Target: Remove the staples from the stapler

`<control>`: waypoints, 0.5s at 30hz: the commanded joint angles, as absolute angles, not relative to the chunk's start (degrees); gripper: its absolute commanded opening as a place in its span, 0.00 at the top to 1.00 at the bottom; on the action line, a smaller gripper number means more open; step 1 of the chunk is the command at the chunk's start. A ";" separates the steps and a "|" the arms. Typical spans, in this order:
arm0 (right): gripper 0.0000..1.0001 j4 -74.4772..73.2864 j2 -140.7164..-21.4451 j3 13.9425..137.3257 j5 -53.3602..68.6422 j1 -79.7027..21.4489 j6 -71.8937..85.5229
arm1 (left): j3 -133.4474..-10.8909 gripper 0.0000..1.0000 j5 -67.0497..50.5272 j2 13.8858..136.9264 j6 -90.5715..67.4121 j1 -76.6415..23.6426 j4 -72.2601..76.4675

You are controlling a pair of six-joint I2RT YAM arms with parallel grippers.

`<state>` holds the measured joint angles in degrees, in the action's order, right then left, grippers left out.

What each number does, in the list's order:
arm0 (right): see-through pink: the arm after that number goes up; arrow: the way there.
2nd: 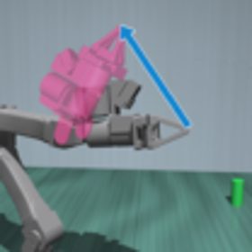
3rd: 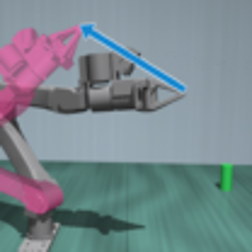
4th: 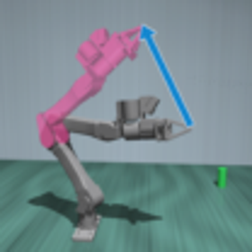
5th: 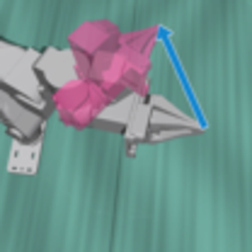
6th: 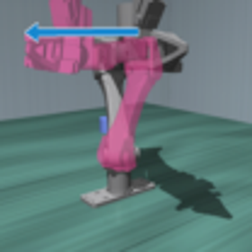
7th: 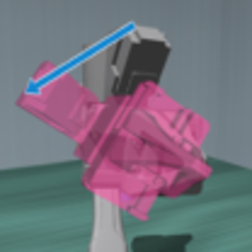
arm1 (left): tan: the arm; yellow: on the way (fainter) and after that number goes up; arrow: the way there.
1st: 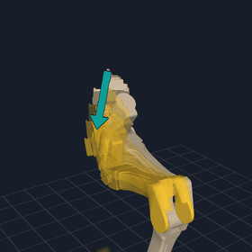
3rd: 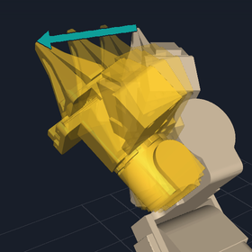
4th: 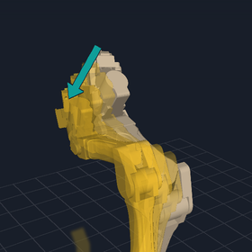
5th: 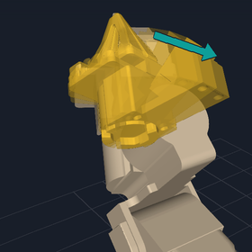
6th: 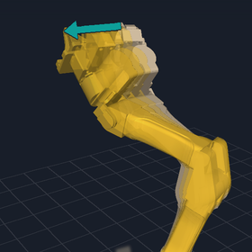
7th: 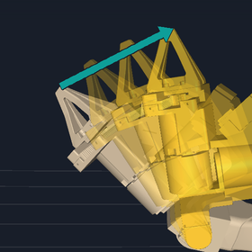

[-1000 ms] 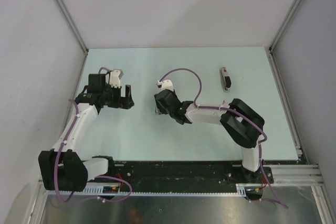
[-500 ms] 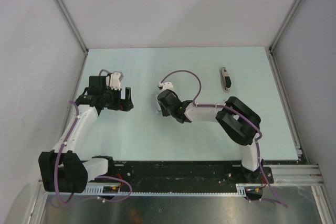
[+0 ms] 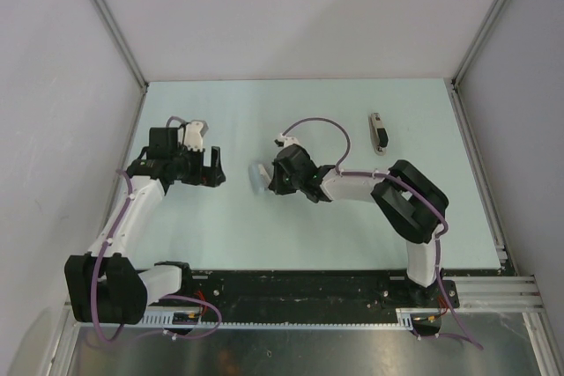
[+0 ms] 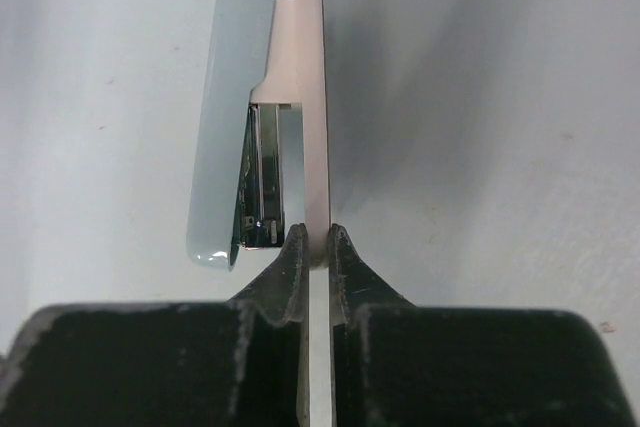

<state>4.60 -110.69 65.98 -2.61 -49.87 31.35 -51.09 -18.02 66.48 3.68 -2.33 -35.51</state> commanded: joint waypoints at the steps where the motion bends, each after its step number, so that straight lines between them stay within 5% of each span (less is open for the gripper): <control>1: 1.00 8.20 -106.41 65.68 1.52 -52.10 36.04 | -51.43 0.01 -25.80 67.12 7.70 -4.80 -35.02; 15: 1.00 9.46 -101.77 65.66 -20.76 -60.33 37.21 | -51.05 0.01 -41.12 78.95 3.17 -8.49 -29.44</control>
<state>5.45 -105.67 65.47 -10.72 -59.13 36.27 -50.22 -32.99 76.97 2.79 -8.64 -31.35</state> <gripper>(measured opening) 0.050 0.994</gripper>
